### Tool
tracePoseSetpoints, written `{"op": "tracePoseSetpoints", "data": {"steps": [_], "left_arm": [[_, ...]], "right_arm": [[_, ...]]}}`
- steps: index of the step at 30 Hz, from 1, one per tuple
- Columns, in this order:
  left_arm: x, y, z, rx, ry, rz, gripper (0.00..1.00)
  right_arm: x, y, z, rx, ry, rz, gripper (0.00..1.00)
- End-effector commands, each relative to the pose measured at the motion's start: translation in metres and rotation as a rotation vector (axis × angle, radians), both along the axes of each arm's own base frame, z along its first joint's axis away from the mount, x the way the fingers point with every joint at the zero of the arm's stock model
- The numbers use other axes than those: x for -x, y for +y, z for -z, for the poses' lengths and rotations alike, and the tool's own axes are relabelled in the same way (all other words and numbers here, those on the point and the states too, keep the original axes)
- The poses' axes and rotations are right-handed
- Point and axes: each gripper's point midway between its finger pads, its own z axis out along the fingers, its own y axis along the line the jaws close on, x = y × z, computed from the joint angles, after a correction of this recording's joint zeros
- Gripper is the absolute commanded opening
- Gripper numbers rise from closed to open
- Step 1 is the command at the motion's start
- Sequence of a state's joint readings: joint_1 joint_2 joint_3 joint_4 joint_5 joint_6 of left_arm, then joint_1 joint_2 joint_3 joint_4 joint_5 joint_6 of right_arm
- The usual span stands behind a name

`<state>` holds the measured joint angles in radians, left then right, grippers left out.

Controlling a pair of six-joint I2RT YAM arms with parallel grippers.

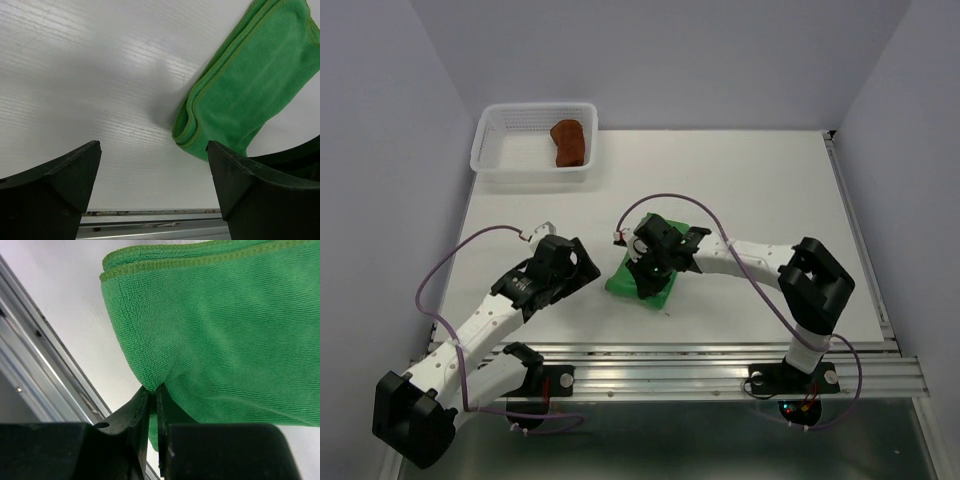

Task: Roll the towels
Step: Roll the towel

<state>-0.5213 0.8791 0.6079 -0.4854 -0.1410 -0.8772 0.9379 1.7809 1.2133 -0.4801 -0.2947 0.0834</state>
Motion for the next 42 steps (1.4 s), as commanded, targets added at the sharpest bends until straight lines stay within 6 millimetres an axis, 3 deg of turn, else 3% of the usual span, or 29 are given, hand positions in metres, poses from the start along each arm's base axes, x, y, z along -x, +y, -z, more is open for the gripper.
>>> {"op": "tracePoseSetpoints", "data": {"steps": [1,12,17,25,33,42], "left_arm": [[-0.006,-0.01,-0.004,0.044,-0.049,0.044,0.99],[-0.014,-0.034,-0.003,0.123,-0.104,0.143,0.99],[-0.01,-0.051,-0.002,0.184,-0.122,0.235,0.99],[-0.01,-0.064,0.003,0.238,-0.165,0.311,0.99],[-0.028,-0.067,0.017,0.233,-0.179,0.263,0.98],[-0.046,-0.075,0.029,0.206,-0.165,0.271,0.88]], "right_arm": [[-0.002,0.011,-0.03,-0.157,0.138,-0.032,0.09],[-0.037,-0.008,-0.013,-0.158,0.195,0.054,0.09],[-0.063,-0.021,-0.012,-0.136,0.145,0.129,0.09],[-0.071,-0.022,-0.006,-0.129,0.159,0.129,0.09],[-0.078,-0.02,0.005,-0.104,0.158,0.132,0.1],[-0.081,-0.024,0.014,-0.087,0.171,0.142,0.11]]}}
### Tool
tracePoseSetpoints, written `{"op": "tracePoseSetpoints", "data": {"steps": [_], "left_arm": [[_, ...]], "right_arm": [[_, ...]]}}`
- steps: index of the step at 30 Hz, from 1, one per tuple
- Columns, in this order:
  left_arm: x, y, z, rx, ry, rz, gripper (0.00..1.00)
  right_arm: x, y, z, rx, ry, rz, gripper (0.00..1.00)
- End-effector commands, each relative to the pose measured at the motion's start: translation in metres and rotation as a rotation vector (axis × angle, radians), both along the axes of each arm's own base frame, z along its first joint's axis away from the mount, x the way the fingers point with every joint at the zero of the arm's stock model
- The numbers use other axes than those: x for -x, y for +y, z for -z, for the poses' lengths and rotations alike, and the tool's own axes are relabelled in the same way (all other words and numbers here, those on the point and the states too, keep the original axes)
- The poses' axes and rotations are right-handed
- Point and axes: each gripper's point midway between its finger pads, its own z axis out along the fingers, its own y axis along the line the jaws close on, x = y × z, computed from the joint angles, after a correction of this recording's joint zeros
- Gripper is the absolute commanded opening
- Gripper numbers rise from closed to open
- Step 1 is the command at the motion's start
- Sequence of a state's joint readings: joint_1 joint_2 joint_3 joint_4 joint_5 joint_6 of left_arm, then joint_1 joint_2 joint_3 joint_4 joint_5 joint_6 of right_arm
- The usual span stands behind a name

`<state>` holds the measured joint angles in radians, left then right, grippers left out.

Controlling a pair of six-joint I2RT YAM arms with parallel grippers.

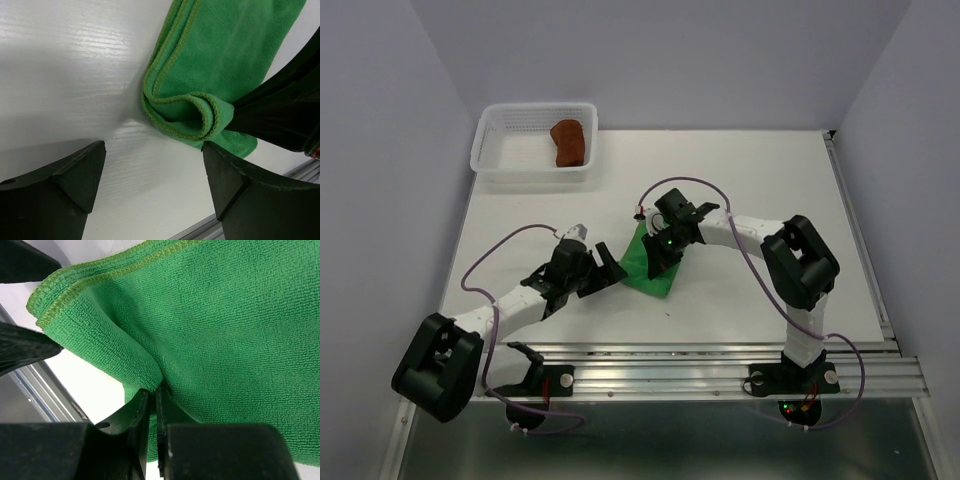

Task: Roll the towels
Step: Roll the towel

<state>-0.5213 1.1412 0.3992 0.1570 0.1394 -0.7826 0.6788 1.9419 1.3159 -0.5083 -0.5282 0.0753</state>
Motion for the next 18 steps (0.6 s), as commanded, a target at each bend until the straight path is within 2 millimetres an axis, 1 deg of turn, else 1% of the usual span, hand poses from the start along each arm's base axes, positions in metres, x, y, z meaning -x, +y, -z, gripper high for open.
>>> {"op": "tracePoseSetpoints", "data": {"steps": [1,5,7,8,11,14,15,16,18], "left_arm": [[-0.023,-0.009,-0.014,0.015,-0.076,0.002,0.88],[-0.03,-0.013,-0.008,0.008,-0.072,0.007,0.83],[-0.033,-0.014,-0.004,0.002,-0.064,0.003,0.83],[-0.037,-0.015,-0.007,0.001,-0.074,0.003,0.82],[-0.041,-0.017,-0.003,-0.004,-0.068,0.003,0.77],[-0.043,-0.018,0.003,-0.018,-0.053,0.001,0.68],[-0.044,-0.017,0.006,-0.024,-0.046,0.001,0.6],[-0.045,-0.017,0.008,-0.025,-0.041,-0.004,0.57],[-0.046,-0.018,0.011,-0.028,-0.032,-0.006,0.54]], "right_arm": [[-0.014,0.004,-0.002,-0.004,-0.035,-0.001,0.11],[-0.012,0.003,0.002,-0.001,-0.024,-0.014,0.11],[-0.011,0.001,0.006,0.011,-0.022,-0.021,0.11],[-0.011,0.0,0.007,0.016,-0.021,-0.021,0.12],[-0.011,-0.003,0.012,0.033,-0.027,-0.028,0.14],[-0.013,-0.005,0.015,0.048,-0.035,-0.025,0.14],[-0.014,-0.005,0.014,0.048,-0.04,-0.022,0.14],[-0.014,-0.006,0.014,0.052,-0.045,-0.02,0.14],[-0.016,-0.006,0.011,0.047,-0.069,-0.044,0.15]]}}
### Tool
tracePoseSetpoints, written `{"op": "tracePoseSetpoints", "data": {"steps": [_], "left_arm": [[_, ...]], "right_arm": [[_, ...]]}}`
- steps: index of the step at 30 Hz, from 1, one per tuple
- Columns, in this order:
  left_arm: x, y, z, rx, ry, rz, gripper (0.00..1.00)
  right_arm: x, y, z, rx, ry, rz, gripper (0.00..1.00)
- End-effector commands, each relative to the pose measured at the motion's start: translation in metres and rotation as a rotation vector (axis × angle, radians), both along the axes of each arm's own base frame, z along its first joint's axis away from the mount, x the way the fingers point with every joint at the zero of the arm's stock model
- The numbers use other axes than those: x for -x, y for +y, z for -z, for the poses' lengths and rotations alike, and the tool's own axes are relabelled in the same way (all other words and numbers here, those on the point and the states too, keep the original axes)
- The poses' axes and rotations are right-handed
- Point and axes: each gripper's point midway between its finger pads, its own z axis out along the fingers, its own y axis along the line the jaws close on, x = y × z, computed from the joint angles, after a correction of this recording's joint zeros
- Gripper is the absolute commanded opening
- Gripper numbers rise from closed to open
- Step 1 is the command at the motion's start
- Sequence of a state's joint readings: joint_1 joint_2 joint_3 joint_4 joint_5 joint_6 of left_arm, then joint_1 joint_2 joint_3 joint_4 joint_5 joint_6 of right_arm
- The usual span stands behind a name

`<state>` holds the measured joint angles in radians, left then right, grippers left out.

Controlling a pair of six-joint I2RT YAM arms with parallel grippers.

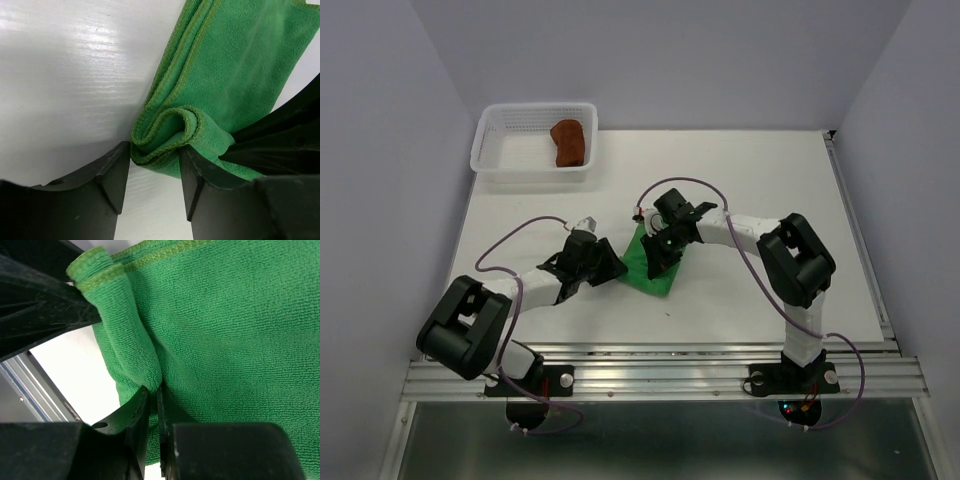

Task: Roll the towels
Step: Roll the towel

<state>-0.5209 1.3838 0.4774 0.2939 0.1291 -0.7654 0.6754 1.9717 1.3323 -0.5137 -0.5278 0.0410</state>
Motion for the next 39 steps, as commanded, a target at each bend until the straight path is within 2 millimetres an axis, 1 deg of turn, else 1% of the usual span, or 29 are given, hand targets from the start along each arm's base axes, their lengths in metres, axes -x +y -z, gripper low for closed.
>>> {"op": "tracePoseSetpoints", "data": {"steps": [1,3,4,5,6,7,9,10,11,12,13,14,16,17,18,19,20,21,22,23,24,25,28,30,33,35,36,38,39], "left_arm": [[-0.016,-0.004,-0.007,0.006,-0.038,-0.011,0.48],[-0.016,-0.008,-0.006,0.02,-0.033,-0.006,0.42],[-0.016,-0.008,-0.004,0.024,-0.024,-0.011,0.3],[-0.015,-0.008,-0.003,0.025,-0.021,-0.013,0.24],[-0.016,-0.008,-0.003,0.024,-0.018,-0.022,0.17],[-0.014,-0.007,-0.001,0.019,-0.007,-0.023,0.03],[-0.014,-0.008,-0.005,0.019,-0.001,-0.025,0.0],[-0.009,-0.005,-0.001,-0.001,0.028,-0.025,0.0],[-0.008,-0.004,-0.006,-0.007,0.025,-0.027,0.0],[-0.009,-0.003,-0.008,-0.022,0.02,-0.034,0.0],[-0.007,-0.003,-0.01,-0.03,0.023,-0.033,0.0],[-0.003,0.0,-0.013,-0.042,0.028,-0.037,0.0],[0.003,0.003,-0.017,-0.049,0.045,-0.034,0.0],[0.005,0.003,-0.019,-0.047,0.045,-0.032,0.0],[0.008,0.001,-0.023,-0.034,0.051,-0.019,0.0],[0.009,0.001,-0.025,-0.03,0.052,-0.015,0.0],[0.012,0.0,-0.03,-0.021,0.063,-0.008,0.0],[0.012,-0.001,-0.034,-0.016,0.062,-0.006,0.0],[0.021,0.004,-0.029,-0.037,0.105,-0.006,0.0],[0.019,0.003,-0.035,-0.036,0.105,-0.014,0.0],[0.021,0.005,-0.035,-0.042,0.116,-0.018,0.0],[0.025,0.007,-0.033,-0.052,0.14,-0.021,0.0],[0.03,0.007,-0.032,-0.046,0.175,-0.028,0.0],[0.034,0.005,-0.028,-0.036,0.201,-0.029,0.0],[0.037,0.001,-0.024,-0.014,0.221,-0.018,0.0],[0.038,0.0,-0.023,-0.008,0.229,-0.017,0.0],[0.039,0.001,-0.022,-0.007,0.234,-0.02,0.0],[0.039,0.0,-0.022,-0.004,0.234,-0.013,0.0],[0.038,0.0,-0.022,-0.006,0.228,-0.011,0.0]], "right_arm": [[-0.014,-0.004,-0.002,0.025,-0.08,-0.028,0.16],[-0.015,-0.003,-0.008,0.01,-0.091,-0.037,0.22],[-0.017,-0.002,-0.016,0.005,-0.11,-0.036,0.23],[-0.018,-0.003,-0.018,0.004,-0.124,-0.038,0.24],[-0.018,-0.004,-0.023,0.001,-0.141,-0.04,0.28],[-0.02,-0.005,-0.036,-0.017,-0.179,-0.04,0.3],[-0.02,-0.006,-0.049,-0.024,-0.235,-0.032,0.41],[-0.018,-0.002,-0.057,-0.034,-0.282,-0.057,0.44],[-0.015,-0.005,-0.07,-0.038,-0.34,-0.055,0.48],[-0.013,-0.004,-0.076,-0.048,-0.379,-0.072,0.51],[-0.008,-0.002,-0.081,-0.061,-0.405,-0.088,0.54],[0.0,0.002,-0.091,-0.085,-0.445,-0.105,0.61],[0.005,0.005,-0.097,-0.09,-0.496,-0.129,0.65],[0.008,0.006,-0.098,-0.082,-0.516,-0.134,0.68],[0.021,0.011,-0.098,-0.082,-0.54,-0.174,0.7],[0.027,0.014,-0.097,-0.077,-0.554,-0.193,0.71],[0.029,0.016,-0.096,-0.065,-0.584,-0.198,0.72],[0.043,0.023,-0.094,-0.065,-0.598,-0.238,0.72],[0.046,0.027,-0.094,-0.064,-0.616,-0.245,0.72],[0.047,0.027,-0.092,-0.05,-0.628,-0.246,0.72],[0.054,0.031,-0.091,-0.056,-0.633,-0.264,0.72],[0.053,0.033,-0.089,-0.065,-0.638,-0.253,0.72],[0.064,0.04,-0.084,-0.066,-0.659,-0.278,0.7],[0.066,0.044,-0.077,-0.074,-0.671,-0.286,0.7],[0.059,0.045,-0.064,-0.045,-0.696,-0.259,0.7],[0.052,0.04,-0.055,0.002,-0.717,-0.237,0.7],[0.052,0.039,-0.046,0.02,-0.706,-0.238,0.7],[0.047,0.037,-0.039,0.047,-0.712,-0.224,0.7],[0.047,0.037,-0.031,0.062,-0.701,-0.227,0.69]]}}
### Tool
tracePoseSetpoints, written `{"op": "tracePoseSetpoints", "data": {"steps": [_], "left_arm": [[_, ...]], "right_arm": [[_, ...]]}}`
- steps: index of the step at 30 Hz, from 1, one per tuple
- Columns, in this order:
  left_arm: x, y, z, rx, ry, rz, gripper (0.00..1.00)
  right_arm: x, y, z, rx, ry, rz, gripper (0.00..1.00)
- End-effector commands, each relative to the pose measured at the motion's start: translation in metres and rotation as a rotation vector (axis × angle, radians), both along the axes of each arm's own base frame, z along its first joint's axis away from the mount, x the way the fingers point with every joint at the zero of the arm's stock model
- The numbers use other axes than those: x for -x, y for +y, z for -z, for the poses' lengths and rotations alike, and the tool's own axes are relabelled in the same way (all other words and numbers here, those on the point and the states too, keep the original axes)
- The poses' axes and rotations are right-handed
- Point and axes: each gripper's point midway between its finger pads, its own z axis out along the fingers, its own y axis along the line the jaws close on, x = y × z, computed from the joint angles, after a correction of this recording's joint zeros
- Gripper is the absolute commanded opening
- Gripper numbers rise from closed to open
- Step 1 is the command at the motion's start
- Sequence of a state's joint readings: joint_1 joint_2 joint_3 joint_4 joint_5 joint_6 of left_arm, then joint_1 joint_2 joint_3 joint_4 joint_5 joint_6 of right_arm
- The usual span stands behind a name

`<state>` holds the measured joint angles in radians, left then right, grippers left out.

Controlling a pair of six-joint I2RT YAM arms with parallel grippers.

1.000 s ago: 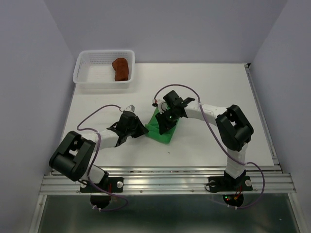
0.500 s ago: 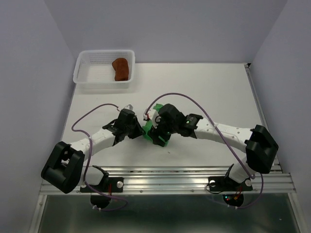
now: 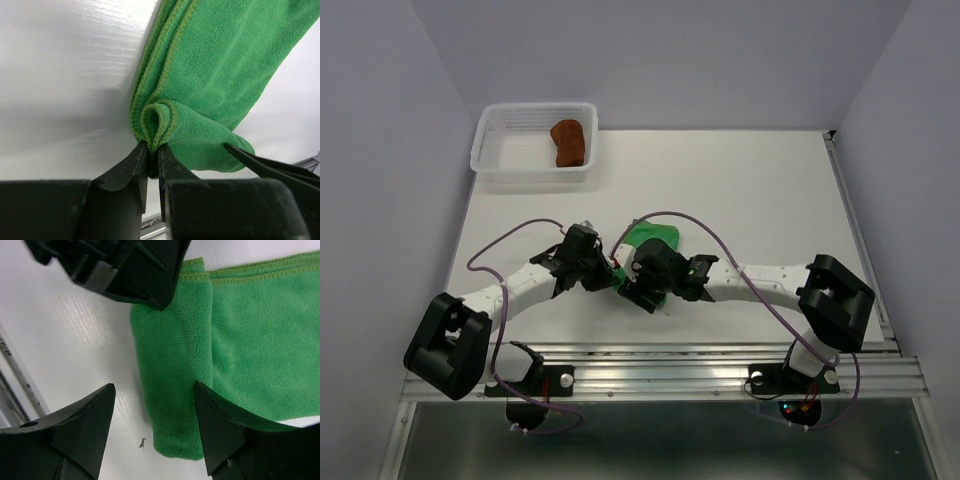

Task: Roll the towels
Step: Roll the towel

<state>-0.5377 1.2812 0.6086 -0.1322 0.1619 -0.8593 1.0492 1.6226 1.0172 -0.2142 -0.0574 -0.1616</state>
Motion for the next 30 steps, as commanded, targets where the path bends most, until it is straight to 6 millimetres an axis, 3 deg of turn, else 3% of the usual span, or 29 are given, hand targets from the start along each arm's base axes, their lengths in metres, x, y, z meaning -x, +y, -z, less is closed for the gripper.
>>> {"op": "tracePoseSetpoints", "data": {"steps": [1,9,11,14,18,21,22,23,24,25,27,28,30], "left_arm": [[0.001,-0.005,-0.004,0.023,0.008,0.011,0.0],[0.002,-0.009,-0.003,0.072,0.035,0.019,0.0],[0.002,-0.009,-0.004,0.087,0.036,0.014,0.0],[0.004,-0.005,-0.004,0.103,0.049,-0.003,0.0],[0.004,-0.003,-0.006,0.144,0.05,0.009,0.0],[0.002,-0.003,-0.007,0.158,0.048,0.012,0.02],[0.001,-0.002,-0.007,0.154,0.049,0.008,0.07],[0.001,-0.001,-0.007,0.146,0.053,0.011,0.18],[0.0,-0.001,-0.008,0.141,0.047,0.009,0.36],[0.0,0.0,-0.009,0.138,0.043,0.007,0.36],[-0.003,0.001,-0.015,0.145,0.017,0.003,0.52],[-0.006,0.001,-0.019,0.148,0.003,-0.001,0.6],[-0.012,0.003,-0.029,0.148,-0.031,-0.018,0.65]], "right_arm": [[-0.015,0.005,0.013,0.016,-0.066,0.039,0.69],[-0.011,0.0,0.04,0.033,-0.03,0.071,0.67],[-0.014,-0.011,0.052,0.067,-0.046,0.112,0.65],[-0.023,-0.02,0.059,0.095,-0.082,0.173,0.52],[-0.024,-0.014,0.056,0.072,-0.071,0.191,0.28],[-0.018,-0.004,0.047,0.03,-0.024,0.179,0.22],[-0.016,-0.001,0.045,0.018,-0.006,0.172,0.21],[-0.011,0.0,0.044,0.015,0.028,0.182,0.2],[-0.01,0.005,0.04,-0.01,0.074,0.183,0.16],[-0.009,0.002,0.042,-0.007,0.099,0.179,0.16],[-0.003,0.005,0.041,-0.043,0.193,0.188,0.14],[-0.011,0.002,0.039,-0.07,0.237,0.234,0.13],[-0.009,0.003,0.036,-0.117,0.348,0.236,0.11]]}}
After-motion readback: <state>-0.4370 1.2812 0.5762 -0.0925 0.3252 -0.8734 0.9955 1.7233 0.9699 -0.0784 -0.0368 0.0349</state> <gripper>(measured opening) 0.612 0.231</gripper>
